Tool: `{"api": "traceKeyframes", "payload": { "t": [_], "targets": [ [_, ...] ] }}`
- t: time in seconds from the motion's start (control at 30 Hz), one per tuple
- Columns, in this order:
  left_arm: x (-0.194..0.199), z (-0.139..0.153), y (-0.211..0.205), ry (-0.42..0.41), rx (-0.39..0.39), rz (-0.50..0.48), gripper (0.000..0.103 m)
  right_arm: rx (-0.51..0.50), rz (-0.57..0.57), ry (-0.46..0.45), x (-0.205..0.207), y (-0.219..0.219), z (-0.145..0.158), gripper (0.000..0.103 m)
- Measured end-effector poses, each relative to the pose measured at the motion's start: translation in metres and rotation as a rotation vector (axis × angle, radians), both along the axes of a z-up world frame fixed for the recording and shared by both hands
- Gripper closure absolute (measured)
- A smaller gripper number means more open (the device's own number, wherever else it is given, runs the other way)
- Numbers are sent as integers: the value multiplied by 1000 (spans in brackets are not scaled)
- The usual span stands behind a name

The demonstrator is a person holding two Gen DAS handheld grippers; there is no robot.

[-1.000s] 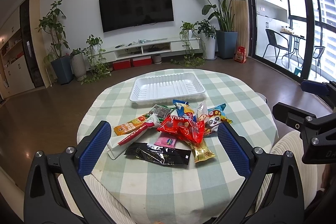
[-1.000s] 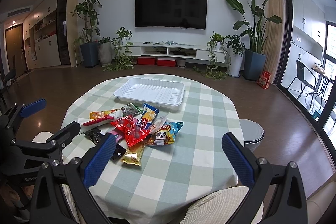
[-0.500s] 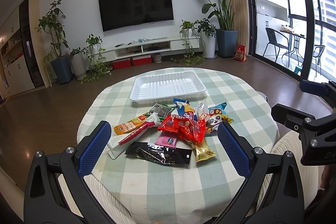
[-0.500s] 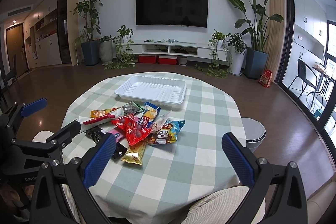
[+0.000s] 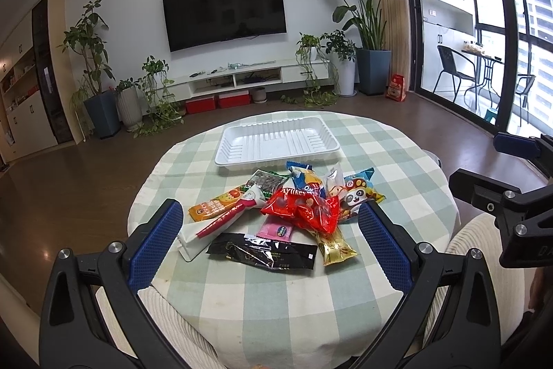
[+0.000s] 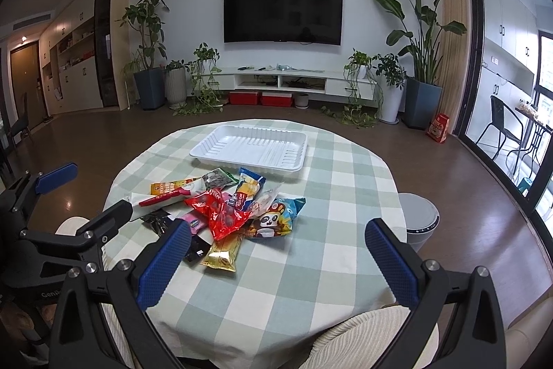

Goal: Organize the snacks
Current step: 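Lower the left tool onto the red-and-white tube packet while the right tool reaches the blue panda bag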

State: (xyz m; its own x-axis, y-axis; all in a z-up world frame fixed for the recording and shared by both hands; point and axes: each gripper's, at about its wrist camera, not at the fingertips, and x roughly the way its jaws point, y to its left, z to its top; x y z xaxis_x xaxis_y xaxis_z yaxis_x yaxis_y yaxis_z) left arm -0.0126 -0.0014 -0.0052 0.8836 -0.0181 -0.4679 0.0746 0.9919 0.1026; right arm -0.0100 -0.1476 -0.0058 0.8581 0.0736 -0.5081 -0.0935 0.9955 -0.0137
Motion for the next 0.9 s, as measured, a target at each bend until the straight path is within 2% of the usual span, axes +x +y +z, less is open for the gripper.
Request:
{"api": "traceKeyframes", "payload": {
  "t": [0.5, 0.67, 0.9],
  "targets": [
    [49, -46, 29, 156, -51, 24, 0, 82, 47, 124, 25, -3, -29, 0],
    [67, -61, 43, 211, -104, 23, 0, 115, 67, 162, 39, -4, -41, 0],
    [86, -72, 77, 239, -186, 67, 3, 165, 88, 198, 65, -9, -53, 0]
  ]
}}
